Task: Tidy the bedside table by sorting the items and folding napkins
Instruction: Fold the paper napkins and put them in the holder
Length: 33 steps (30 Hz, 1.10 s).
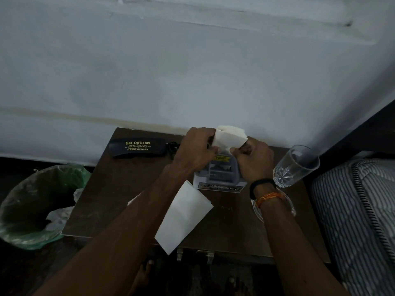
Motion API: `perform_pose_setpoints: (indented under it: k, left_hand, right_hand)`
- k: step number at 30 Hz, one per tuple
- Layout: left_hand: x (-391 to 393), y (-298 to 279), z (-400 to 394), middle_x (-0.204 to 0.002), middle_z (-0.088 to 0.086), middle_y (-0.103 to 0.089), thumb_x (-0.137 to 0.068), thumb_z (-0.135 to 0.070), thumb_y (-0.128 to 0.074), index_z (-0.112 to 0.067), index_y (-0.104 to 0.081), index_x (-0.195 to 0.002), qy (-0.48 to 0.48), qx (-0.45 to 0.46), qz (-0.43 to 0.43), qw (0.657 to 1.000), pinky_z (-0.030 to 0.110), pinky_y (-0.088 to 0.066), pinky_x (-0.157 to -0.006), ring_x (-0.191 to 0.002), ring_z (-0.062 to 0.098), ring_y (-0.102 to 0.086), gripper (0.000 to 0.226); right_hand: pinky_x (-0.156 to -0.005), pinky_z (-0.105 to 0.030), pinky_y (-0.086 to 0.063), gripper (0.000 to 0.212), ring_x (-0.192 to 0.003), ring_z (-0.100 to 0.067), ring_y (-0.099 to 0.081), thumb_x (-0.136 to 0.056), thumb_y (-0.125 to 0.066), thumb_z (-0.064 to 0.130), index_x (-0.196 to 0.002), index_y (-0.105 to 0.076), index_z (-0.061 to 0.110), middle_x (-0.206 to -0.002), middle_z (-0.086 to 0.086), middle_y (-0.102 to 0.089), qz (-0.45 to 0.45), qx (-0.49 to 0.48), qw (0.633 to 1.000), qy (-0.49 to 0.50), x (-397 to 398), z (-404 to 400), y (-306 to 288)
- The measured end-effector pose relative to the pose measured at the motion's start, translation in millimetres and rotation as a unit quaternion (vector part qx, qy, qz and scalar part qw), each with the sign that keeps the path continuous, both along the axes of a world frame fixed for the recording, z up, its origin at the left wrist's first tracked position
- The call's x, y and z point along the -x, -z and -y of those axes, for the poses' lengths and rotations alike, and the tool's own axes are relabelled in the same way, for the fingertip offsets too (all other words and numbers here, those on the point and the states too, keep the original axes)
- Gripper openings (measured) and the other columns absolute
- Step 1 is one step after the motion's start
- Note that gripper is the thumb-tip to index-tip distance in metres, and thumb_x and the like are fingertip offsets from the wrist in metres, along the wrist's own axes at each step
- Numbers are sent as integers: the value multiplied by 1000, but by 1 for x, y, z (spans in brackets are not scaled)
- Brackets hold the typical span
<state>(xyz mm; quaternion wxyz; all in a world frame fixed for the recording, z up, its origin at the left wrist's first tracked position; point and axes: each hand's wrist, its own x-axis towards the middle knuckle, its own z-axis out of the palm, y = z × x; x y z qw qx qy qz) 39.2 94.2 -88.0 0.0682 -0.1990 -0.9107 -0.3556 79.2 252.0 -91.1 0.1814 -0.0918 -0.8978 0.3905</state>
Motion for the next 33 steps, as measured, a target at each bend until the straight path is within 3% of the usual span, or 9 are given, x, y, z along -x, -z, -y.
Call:
perform_pose_setpoints:
  k: [3, 6, 8, 10, 13, 17, 20, 28, 33]
  left_hand:
    - [-1, -2, 2, -110, 9, -72, -79, -29, -77, -8, -68, -114, 2, 5, 5, 1000, 37, -56, -86, -99, 23, -66, 42]
    - [-10, -8, 15, -106, 2, -67, -81, -38, -76, -16, -62, -115, -43, -58, 34, 997, 32, -54, -80, -95, 17, -63, 43]
    - [-23, -10, 30, -95, -1, -64, -83, -37, -73, -19, -60, -107, -99, -111, 34, 988, 26, -52, -72, -86, 12, -60, 32]
    - [-42, -9, 50, -85, -1, -62, -86, -27, -71, -14, -59, -94, -135, -120, 30, 983, 25, -52, -67, -78, 10, -59, 18]
    - [-71, 1, 79, -86, -6, -62, -87, -16, -70, -13, -63, -90, -89, -31, 77, 993, 32, -56, -77, -81, 5, -59, 8]
    - [-97, 19, 100, -121, -2, -55, -78, -39, -77, -25, -63, -109, -61, 133, 179, 973, 40, -42, -101, -115, 18, -50, 37]
    - [-103, 29, 101, -144, 1, -37, -71, -52, -78, -34, -50, -130, -55, 201, 242, 948, 46, -28, -111, -134, 27, -34, 67]
    - [-93, 39, 105, -140, 4, -39, -66, -42, -84, -30, -51, -125, -65, 226, 230, 944, 45, -34, -110, -130, 28, -34, 69]
    - [-84, 31, 104, -131, 6, -41, -62, -41, -88, -22, -55, -116, -64, 249, 238, 937, 44, -41, -105, -124, 29, -39, 66]
  right_hand:
    - [-71, -17, -46, 32, -90, -16, -66, -77, -76, 11, -109, -72, 10, -101, -8, -73, 16, -9, 1000, 1, 2, -1, -1]
    - [-63, -1, -38, 48, -83, -8, -60, -73, -68, 1, -119, -62, 13, -108, -7, -63, -11, 24, 999, 29, -2, 2, -8]
    - [-63, -7, -44, 46, -74, -4, -54, -68, -59, -4, -111, -61, 12, -103, -7, -61, -91, 50, 992, 71, -11, 11, -18]
    - [-65, -24, -50, 33, -74, -13, -57, -67, -58, -5, -96, -61, 9, -91, -6, -61, -170, 30, 983, 63, -23, 23, -26]
    - [-62, -25, -47, 16, -67, -15, -55, -70, -61, -4, -77, -61, 10, -75, 0, -60, -196, -32, 979, -43, -50, 46, -24]
    - [-64, -32, -53, 7, -70, -16, -58, -75, -59, 12, -77, -63, 16, -77, 2, -63, 20, -124, 976, -176, -84, 72, -1]
    - [-84, -32, -54, 26, -102, -21, -63, -86, -59, 30, -109, -64, 19, -109, -2, -67, 198, -212, 938, -188, -89, 79, 16]
    - [-105, -42, -44, 80, -131, -27, -42, -77, -69, 57, -141, -41, 18, -141, -6, -45, 270, -235, 923, -143, -82, 80, 34]
    - [-102, -41, -46, 82, -126, -28, -47, -69, -78, 54, -133, -47, 14, -135, -9, -53, 285, -189, 931, -124, -77, 84, 43]
